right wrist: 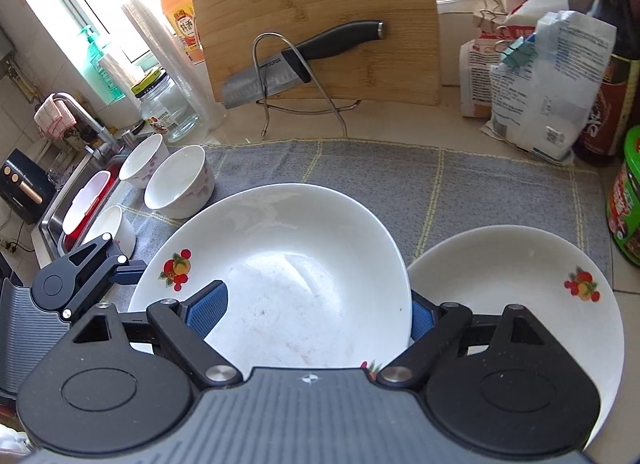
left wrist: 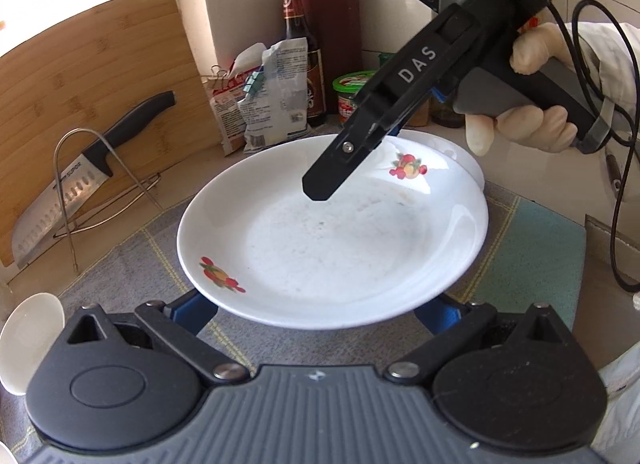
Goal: Organize plates and bowls
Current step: 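Carry the held plate over the stacked plates with the right gripper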
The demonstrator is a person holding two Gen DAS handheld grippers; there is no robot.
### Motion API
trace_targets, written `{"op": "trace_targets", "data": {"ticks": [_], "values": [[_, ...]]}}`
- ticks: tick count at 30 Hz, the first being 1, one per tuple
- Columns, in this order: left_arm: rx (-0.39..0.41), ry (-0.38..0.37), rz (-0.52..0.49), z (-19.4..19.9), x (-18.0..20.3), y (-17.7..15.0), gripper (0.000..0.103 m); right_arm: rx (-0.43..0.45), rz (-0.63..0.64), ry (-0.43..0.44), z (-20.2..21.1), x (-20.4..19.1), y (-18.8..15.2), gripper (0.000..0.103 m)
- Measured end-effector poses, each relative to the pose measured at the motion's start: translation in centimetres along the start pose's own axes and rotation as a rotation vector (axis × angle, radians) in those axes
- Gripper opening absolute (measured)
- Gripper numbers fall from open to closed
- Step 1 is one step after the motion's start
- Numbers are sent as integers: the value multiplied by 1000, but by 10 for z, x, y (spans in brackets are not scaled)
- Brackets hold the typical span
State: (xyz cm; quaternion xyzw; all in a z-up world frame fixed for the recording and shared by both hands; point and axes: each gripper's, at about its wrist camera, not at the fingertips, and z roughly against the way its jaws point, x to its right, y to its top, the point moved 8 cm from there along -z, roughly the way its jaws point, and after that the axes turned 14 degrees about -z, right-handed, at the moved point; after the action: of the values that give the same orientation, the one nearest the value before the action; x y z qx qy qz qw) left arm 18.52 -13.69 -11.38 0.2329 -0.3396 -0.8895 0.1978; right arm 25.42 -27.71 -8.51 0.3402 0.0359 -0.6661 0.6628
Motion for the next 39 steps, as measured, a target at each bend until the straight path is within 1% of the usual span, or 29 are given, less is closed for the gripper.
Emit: {"op": "trace_targets", "data": {"ticks": [10,18,25,39], "values": [[42,-98,-82,-22,21,26,102,60,-98,-76,31,38,-13,93],[58,-162,-130,-41,38,40,102,81,-170,-127,42,69,-24,93],[60,-190,-130,-57,40,47,102,85,-215,-147,46,87,-29,93],[36,-215,-151,-74,46,51,102,78,-256,-156,43,105,-33,93]]}}
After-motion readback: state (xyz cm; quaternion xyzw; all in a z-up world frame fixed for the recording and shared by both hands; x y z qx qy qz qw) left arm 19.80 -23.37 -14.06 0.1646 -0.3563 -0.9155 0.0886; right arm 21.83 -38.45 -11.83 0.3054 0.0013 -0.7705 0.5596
